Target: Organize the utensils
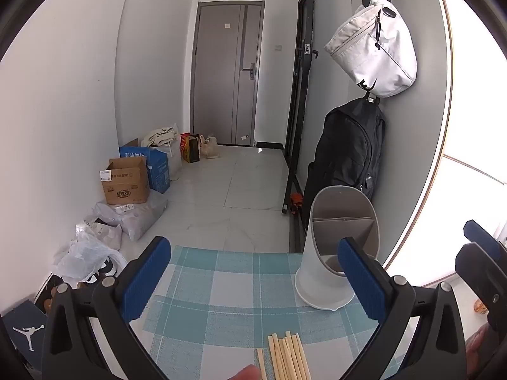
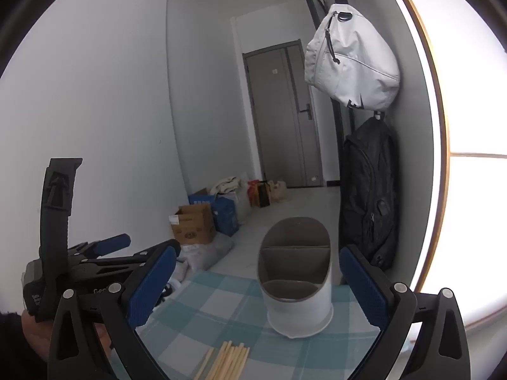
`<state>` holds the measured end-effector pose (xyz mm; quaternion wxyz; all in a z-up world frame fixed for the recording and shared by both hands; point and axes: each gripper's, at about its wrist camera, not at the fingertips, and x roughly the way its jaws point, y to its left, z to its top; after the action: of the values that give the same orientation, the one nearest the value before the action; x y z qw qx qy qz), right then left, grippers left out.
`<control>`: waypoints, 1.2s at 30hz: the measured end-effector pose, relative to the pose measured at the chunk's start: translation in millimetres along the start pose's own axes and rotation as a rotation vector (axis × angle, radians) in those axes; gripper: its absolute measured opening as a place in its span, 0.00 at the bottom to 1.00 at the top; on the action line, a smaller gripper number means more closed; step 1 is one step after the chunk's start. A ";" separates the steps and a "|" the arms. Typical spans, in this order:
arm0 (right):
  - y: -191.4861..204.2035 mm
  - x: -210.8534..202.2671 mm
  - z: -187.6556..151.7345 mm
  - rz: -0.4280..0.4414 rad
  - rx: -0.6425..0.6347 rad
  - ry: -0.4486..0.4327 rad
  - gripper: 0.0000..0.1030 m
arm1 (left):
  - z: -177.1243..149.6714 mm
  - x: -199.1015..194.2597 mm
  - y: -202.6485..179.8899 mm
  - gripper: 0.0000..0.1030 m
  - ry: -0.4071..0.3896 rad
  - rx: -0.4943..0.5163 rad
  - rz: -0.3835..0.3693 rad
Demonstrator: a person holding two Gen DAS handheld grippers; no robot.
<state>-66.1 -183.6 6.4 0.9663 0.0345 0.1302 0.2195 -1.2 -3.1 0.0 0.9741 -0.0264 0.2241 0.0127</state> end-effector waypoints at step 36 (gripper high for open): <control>-1.9 1.5 1.4 0.009 0.019 0.002 1.00 | -1.8 1.2 7.8 0.99 0.011 -0.044 -0.026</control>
<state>-63.6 -184.7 7.2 0.9648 0.0438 0.1331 0.2224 -1.2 4.7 -2.6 0.9721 -0.0509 0.2290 0.0050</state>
